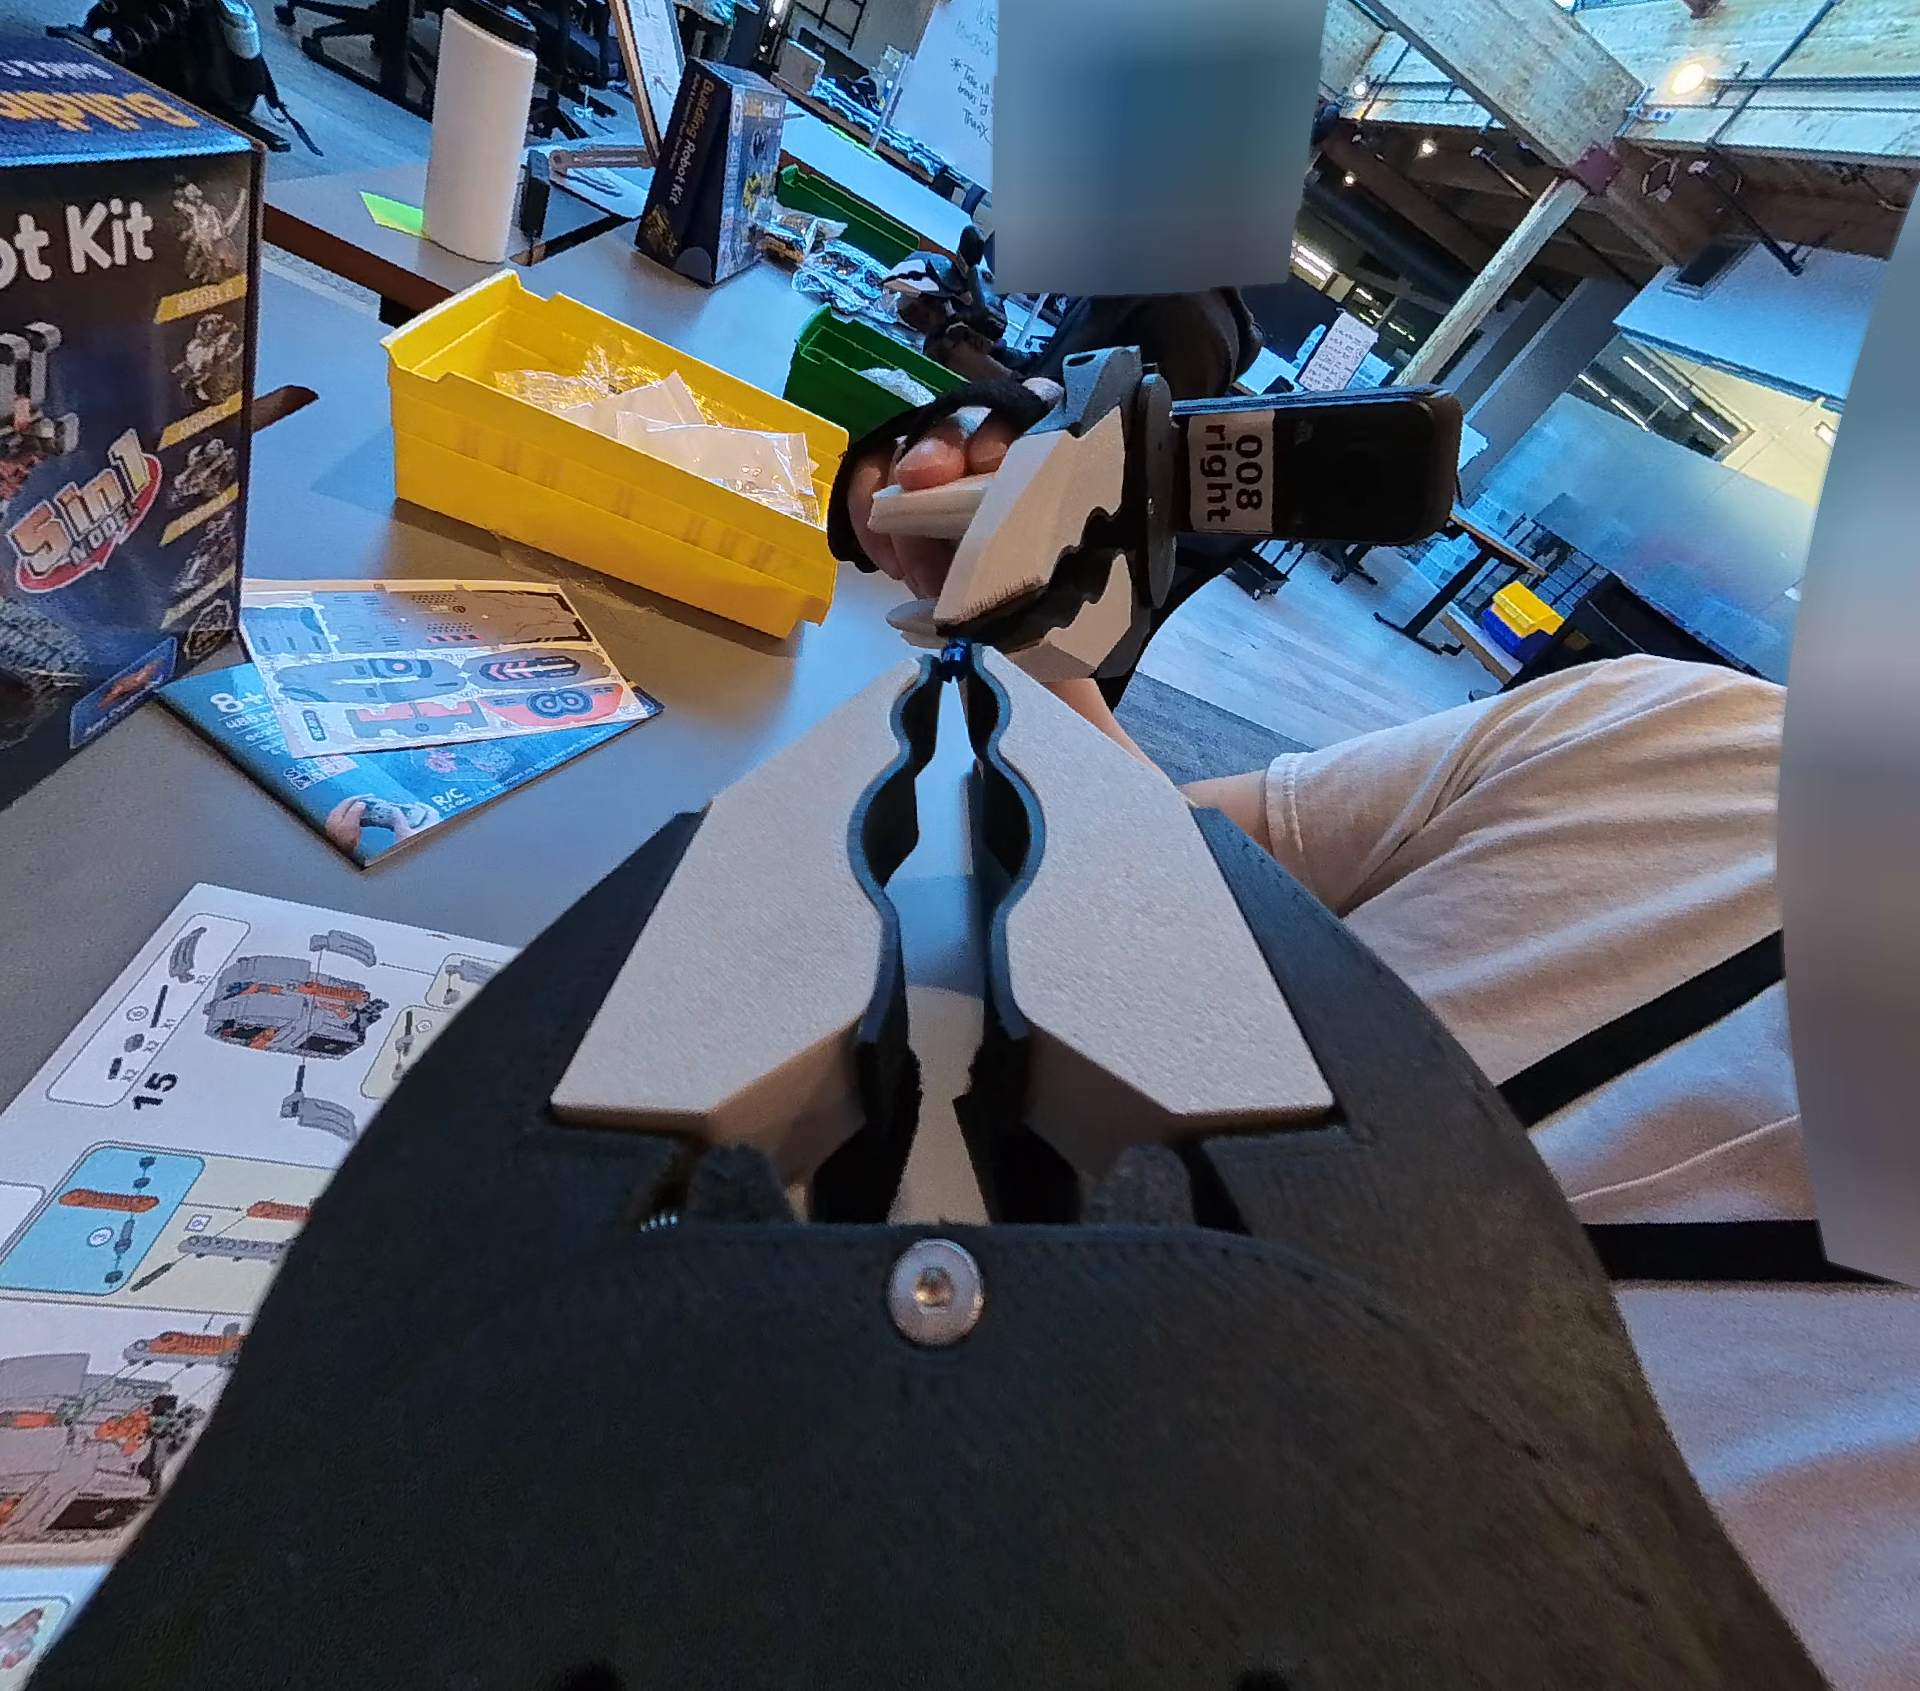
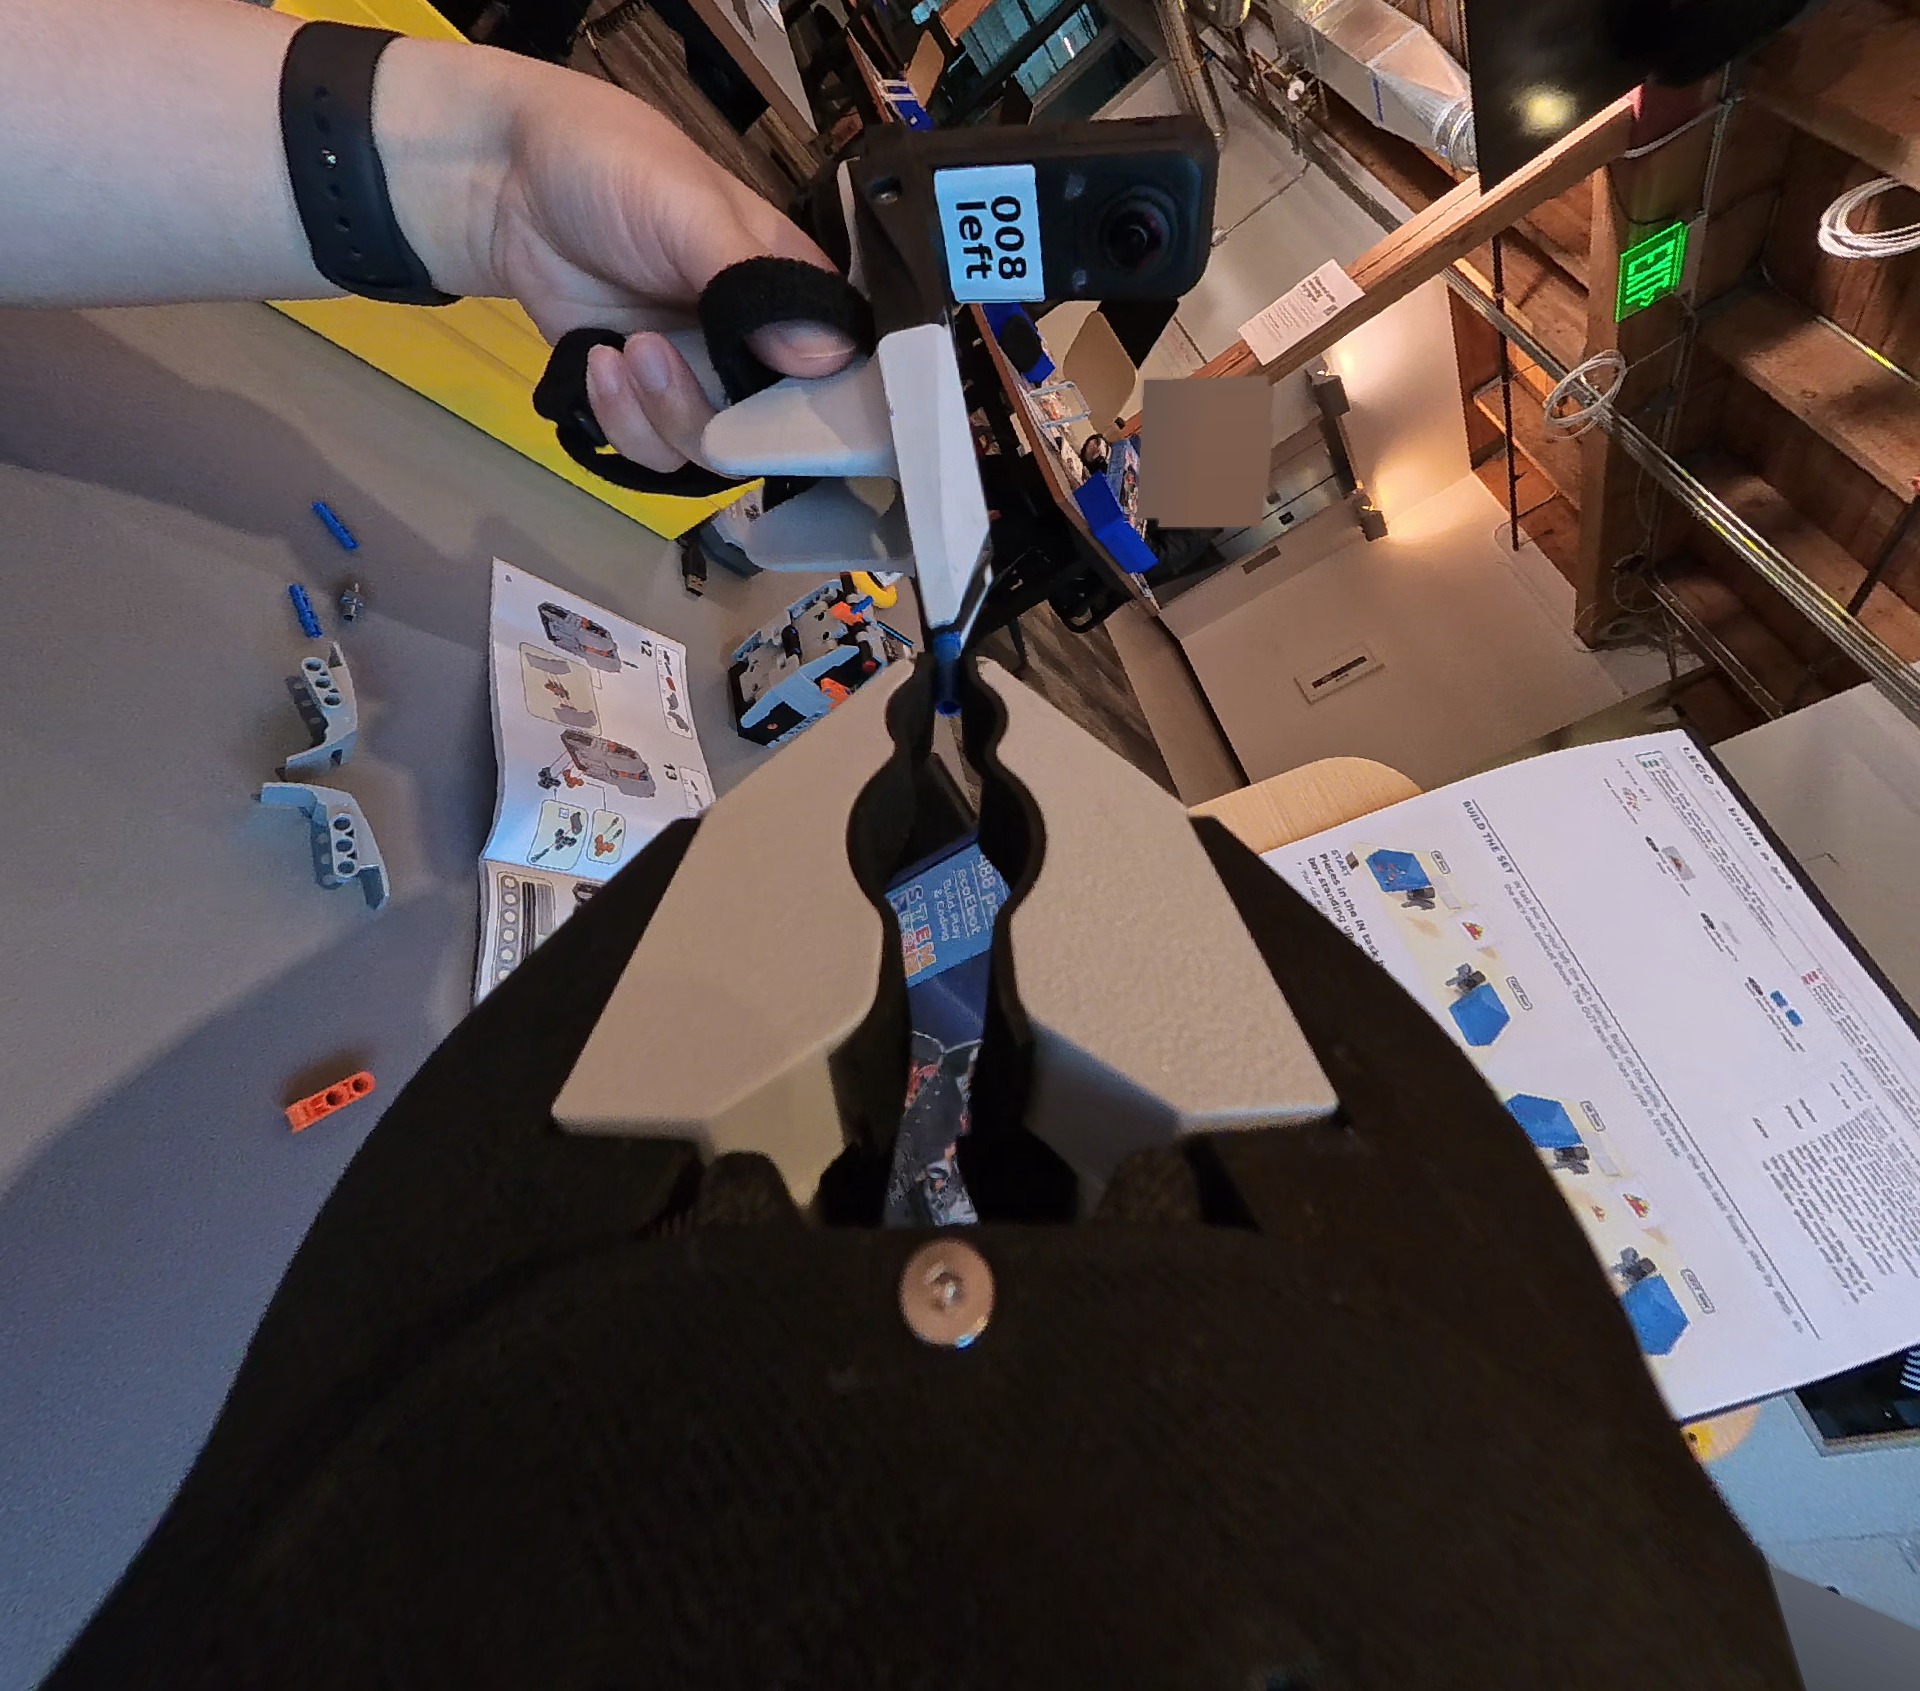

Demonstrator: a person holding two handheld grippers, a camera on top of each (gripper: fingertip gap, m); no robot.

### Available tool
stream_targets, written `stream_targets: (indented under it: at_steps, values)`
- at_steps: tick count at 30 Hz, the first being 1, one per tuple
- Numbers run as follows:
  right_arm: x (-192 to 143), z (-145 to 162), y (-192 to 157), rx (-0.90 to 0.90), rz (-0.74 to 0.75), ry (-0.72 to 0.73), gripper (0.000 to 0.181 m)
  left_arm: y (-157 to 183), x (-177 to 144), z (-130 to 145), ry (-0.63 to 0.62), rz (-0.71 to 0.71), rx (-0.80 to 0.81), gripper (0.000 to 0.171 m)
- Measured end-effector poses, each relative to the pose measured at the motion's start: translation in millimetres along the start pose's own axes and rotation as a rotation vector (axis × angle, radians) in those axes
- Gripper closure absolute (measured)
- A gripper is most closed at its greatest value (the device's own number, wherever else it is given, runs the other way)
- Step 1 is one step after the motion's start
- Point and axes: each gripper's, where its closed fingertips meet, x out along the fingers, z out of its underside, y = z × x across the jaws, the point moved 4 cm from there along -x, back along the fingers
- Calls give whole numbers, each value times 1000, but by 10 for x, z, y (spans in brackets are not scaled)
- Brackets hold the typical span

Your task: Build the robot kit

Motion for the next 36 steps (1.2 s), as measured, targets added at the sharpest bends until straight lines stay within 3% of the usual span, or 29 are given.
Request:
stream_targets:
  at_steps: [5,8,12,15,19,25,29,36]
  values:
    - [14,-22,28,20,25,36,177,16,-26,-28,13,20,5,169]
    - [-30,-64,156,57,121,99,157,22,-92,-84,44,3,19,170]
    - [-146,66,337,207,188,185,156,185,-391,-264,153,-17,70,170]
    - [-177,275,431,351,225,234,158,350,-658,-359,222,-109,146,170]
    - [-91,496,404,499,185,229,165,611,-962,-434,297,-190,238,170]
    - [204,713,177,508,97,104,161,712,-1282,-506,394,-190,256,169]
    - [446,736,6,565,0,79,156,691,-1383,-538,438,-132,222,170]
    - [734,732,-118,595,-44,46,159,682,-1423,-540,444,-111,214,170]
